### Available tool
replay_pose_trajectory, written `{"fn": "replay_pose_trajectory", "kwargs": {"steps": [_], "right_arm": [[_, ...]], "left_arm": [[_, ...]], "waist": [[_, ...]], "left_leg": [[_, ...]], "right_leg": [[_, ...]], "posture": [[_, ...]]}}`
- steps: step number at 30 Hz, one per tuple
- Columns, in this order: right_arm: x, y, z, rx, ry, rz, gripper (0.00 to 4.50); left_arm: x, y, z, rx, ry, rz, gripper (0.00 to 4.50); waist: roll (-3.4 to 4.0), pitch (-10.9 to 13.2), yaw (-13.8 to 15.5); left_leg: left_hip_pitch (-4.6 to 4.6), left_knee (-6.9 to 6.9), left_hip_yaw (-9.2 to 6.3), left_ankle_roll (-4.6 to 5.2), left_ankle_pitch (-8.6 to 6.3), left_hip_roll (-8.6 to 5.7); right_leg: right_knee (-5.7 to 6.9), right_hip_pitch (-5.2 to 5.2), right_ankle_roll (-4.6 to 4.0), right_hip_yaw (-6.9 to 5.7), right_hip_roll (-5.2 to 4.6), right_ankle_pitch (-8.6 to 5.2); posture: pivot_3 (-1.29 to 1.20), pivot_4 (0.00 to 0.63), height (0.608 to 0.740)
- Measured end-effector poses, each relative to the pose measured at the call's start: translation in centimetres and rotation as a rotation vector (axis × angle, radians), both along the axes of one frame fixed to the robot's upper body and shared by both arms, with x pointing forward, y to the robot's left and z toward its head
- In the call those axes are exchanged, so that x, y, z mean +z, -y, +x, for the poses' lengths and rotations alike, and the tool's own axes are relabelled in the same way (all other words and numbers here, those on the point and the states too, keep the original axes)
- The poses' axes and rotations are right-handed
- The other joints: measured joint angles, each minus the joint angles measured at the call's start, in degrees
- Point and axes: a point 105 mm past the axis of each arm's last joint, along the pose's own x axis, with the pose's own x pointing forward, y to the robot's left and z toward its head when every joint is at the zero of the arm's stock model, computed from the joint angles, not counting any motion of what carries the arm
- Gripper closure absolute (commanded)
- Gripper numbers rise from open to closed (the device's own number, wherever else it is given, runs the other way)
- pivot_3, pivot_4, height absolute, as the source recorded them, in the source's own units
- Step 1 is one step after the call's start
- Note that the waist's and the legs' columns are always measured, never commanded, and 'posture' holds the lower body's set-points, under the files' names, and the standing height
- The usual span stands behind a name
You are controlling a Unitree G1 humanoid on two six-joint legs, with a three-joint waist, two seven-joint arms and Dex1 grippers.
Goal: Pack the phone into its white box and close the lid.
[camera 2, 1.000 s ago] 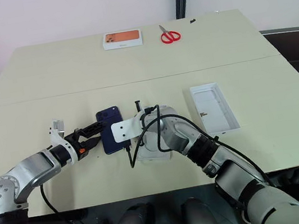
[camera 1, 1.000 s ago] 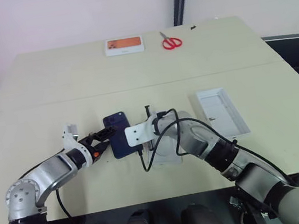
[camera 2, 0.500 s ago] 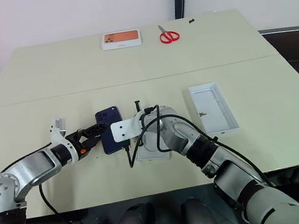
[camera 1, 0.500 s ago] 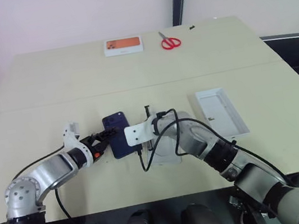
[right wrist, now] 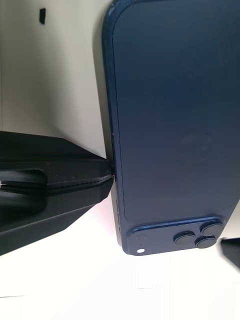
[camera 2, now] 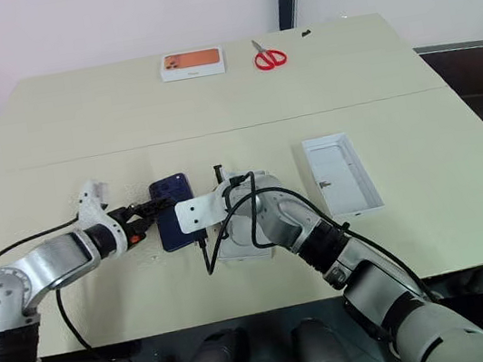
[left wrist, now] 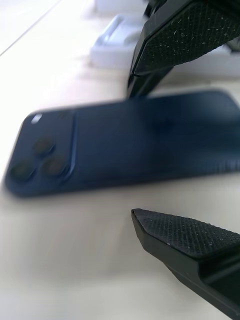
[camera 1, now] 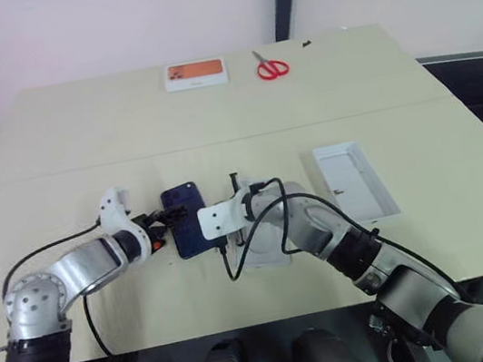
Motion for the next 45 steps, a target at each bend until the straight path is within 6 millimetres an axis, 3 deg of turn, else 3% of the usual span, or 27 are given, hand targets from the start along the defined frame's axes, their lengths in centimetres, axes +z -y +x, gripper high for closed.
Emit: {"fn": "replay_pose_trajectory", "kwargs": {"steps": [10,24,27,32,43,44,45], "right_arm": [[0.0,-0.2,-0.1,0.019,0.008,-0.004,4.5],[-0.1,-0.4,-0.3,0.032,0.009,-0.003,4.5],[-0.1,-0.4,-0.3,0.034,0.01,-0.003,4.5],[-0.1,-0.4,-0.3,0.033,0.01,-0.003,4.5],[-0.1,-0.4,-0.2,0.033,0.011,-0.002,4.5],[-0.1,-0.4,-0.2,0.033,0.01,-0.002,4.5],[-0.1,-0.4,-0.2,0.033,0.01,-0.002,4.5]], "left_arm": [[0.3,2.7,-0.2,-0.048,-0.027,-0.201,0.05],[0.1,0.5,0.2,0.048,-0.022,-0.15,0.05],[-0.1,0.3,0.2,0.064,-0.027,-0.164,0.81],[-0.5,-0.1,0.2,0.092,-0.043,-0.175,3.27],[-0.5,-0.2,0.1,0.114,-0.055,-0.238,3.27],[-0.6,-0.3,0.1,0.116,-0.056,-0.24,3.82],[-0.6,-0.3,0.1,0.119,-0.057,-0.243,4.08]], "waist": [[-0.01,0.0,-0.1],[-0.01,0.0,-0.1],[-0.01,0.0,-0.1],[-0.01,0.0,0.0],[-0.01,0.0,0.0],[-0.01,0.0,0.0],[-0.01,0.0,-0.1]], "left_leg": [[-0.01,0.03,0.0,-0.03,0.02,0.0],[-0.01,0.03,0.0,-0.04,0.02,0.0],[-0.01,0.03,0.0,-0.04,0.02,0.0],[0.0,0.03,0.0,-0.04,0.02,0.01],[-0.01,0.03,0.0,-0.04,0.02,0.01],[-0.01,0.03,0.0,-0.04,0.02,0.01],[-0.01,0.03,0.0,-0.04,0.02,0.01]], "right_leg": [[0.0,0.01,0.0,0.0,0.0,0.0],[0.0,0.0,0.0,0.0,0.01,0.0],[0.0,0.0,0.0,0.0,0.01,0.0],[0.0,0.01,0.0,0.0,0.01,0.0],[0.0,0.0,0.0,0.0,0.01,0.0],[0.0,0.0,0.0,0.0,0.01,0.0],[0.0,0.0,0.0,0.0,0.01,0.0]], "posture": [[0.0,0.15,0.74],[0.0,0.15,0.74],[0.0,0.15,0.74],[0.0,0.15,0.74],[0.0,0.15,0.74],[0.0,0.15,0.74],[0.0,0.15,0.74]]}}
